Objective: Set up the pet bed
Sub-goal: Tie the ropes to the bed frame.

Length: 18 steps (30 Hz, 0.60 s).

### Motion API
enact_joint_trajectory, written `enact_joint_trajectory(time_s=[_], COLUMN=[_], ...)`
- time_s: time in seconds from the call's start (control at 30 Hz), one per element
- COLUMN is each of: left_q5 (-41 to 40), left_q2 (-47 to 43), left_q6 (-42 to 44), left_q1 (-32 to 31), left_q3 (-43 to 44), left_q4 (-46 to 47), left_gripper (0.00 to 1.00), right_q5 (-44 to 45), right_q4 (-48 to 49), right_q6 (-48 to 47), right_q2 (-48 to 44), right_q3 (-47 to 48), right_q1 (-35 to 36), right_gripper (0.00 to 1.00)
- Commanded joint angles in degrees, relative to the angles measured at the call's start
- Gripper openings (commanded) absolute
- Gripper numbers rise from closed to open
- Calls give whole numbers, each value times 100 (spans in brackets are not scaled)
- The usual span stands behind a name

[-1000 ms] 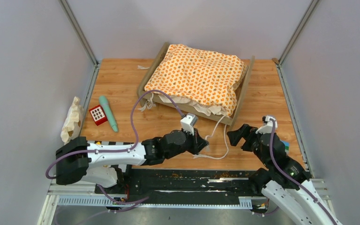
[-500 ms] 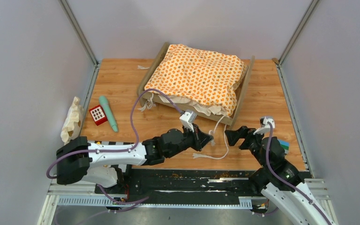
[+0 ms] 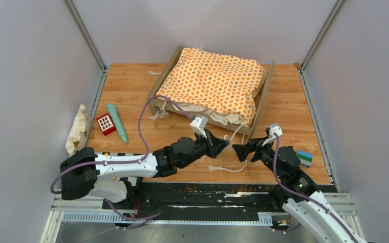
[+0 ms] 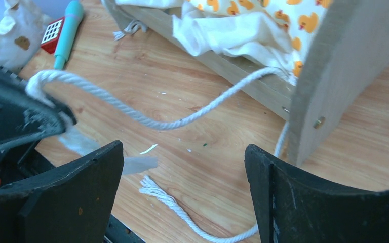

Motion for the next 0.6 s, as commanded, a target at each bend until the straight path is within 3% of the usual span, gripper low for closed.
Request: enact_joint_trajectory(time_s=[0.0, 0.17, 0.4, 0.57], left_q5=[31, -125, -499, -560], left_q2=[-117, -269, -604, -781], left_q6=[-394, -510, -598, -759], left_q1=[303, 410, 491, 573], left_q3=[-171, -147, -134, -254], left_q4=[511, 308, -209, -250], left_gripper=[0, 0, 0, 0], right_q5=[-702, -688, 199, 212], right_q4=[797, 913, 1156, 1282], right_q6=[-416, -727, -1051, -958], right_q2=[333, 543, 937, 998], right_q3=[116, 143, 190, 218], right_q1=[72, 551, 1664, 1857], right_gripper=[89, 89, 89, 85])
